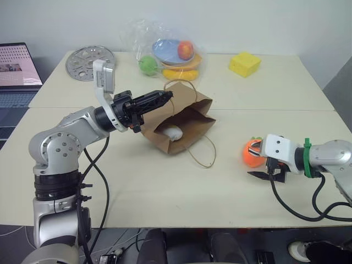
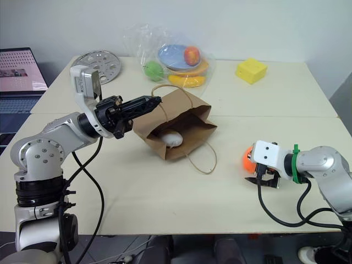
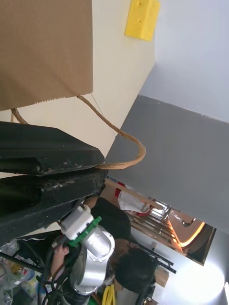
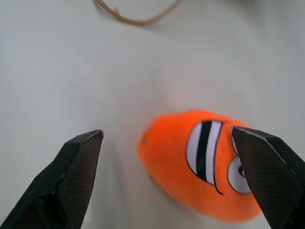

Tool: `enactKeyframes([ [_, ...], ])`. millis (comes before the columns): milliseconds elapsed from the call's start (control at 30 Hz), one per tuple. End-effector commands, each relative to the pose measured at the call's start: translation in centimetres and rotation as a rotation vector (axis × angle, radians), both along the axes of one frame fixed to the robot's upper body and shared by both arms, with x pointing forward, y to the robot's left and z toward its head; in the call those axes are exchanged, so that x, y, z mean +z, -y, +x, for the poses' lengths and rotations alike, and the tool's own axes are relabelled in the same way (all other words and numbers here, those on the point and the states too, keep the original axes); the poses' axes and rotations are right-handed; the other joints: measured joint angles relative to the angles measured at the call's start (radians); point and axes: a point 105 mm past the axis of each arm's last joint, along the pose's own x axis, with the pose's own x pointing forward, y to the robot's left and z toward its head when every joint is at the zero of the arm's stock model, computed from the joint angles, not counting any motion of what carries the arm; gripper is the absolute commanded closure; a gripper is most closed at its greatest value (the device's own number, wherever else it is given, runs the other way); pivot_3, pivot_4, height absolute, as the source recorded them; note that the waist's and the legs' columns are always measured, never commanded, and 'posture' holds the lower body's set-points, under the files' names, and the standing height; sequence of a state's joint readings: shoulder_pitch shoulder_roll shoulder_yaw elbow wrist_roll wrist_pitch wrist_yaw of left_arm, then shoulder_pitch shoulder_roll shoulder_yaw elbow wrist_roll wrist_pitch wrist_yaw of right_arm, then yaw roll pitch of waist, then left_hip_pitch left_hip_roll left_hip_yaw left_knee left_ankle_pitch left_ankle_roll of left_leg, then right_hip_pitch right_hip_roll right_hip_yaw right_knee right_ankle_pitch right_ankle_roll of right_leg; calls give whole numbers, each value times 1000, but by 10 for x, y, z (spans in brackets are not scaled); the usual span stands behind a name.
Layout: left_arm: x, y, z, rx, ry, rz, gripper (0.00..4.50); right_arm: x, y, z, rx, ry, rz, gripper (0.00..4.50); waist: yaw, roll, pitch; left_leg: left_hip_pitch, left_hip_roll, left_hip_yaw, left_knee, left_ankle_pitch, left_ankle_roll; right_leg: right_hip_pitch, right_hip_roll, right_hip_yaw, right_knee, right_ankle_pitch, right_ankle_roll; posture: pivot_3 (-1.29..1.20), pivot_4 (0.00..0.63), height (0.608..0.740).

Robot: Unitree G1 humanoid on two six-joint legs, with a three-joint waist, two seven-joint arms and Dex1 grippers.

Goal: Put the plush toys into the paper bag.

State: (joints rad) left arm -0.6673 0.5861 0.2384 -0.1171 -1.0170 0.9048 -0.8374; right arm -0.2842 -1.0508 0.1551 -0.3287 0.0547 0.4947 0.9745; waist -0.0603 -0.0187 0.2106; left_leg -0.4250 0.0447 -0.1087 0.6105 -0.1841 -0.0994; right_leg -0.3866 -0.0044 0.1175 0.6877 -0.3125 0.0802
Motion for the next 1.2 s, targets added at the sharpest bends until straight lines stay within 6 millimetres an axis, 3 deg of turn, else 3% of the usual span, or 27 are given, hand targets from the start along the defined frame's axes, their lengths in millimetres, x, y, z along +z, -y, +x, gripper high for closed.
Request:
enactKeyframes([
  [33,10,0,-4,2,59,-3,4500,1,2,7,13,58,-43,22,1,0,0,0,0,0,0,0,0,0,0,0,0,0,0,0,150,740],
  [133,10,0,-5,8,60,1,4500,-1,5,19,-32,111,-39,557,2,0,0,0,0,0,0,0,0,0,0,0,0,0,0,0,150,740],
  [500,11,-1,-6,16,62,3,4500,10,-1,22,-4,146,6,4264,4,0,0,0,0,-1,0,0,0,1,0,0,0,0,0,0,150,740],
  [533,12,-1,-6,16,62,1,4500,21,-14,14,45,120,79,4444,4,0,0,0,0,-1,0,0,0,1,0,0,1,0,0,0,150,740],
  [600,15,-3,-5,16,65,-2,4500,48,-49,-4,166,73,251,4489,2,0,0,0,0,-1,0,0,0,0,0,0,1,0,0,0,150,740],
  [700,16,-3,-5,14,67,-3,4500,69,-73,-14,242,62,348,4489,-6,0,0,0,0,-1,0,0,0,0,1,0,3,0,0,0,150,740],
  [833,19,-3,-6,7,74,-7,4500,89,-110,3,267,133,452,4489,-2,0,0,2,0,-2,0,0,0,2,1,-1,2,1,0,0,150,740],
  [1167,19,-1,-9,-10,78,-7,4500,83,-162,62,200,257,469,4489,3,-1,0,0,0,-3,0,0,0,0,0,-2,3,1,0,0,150,740],
  [1200,19,-1,-9,-11,77,-7,4500,82,-167,69,184,278,470,4150,2,-1,0,0,0,-3,0,0,0,0,0,-2,3,1,0,0,150,740],
])
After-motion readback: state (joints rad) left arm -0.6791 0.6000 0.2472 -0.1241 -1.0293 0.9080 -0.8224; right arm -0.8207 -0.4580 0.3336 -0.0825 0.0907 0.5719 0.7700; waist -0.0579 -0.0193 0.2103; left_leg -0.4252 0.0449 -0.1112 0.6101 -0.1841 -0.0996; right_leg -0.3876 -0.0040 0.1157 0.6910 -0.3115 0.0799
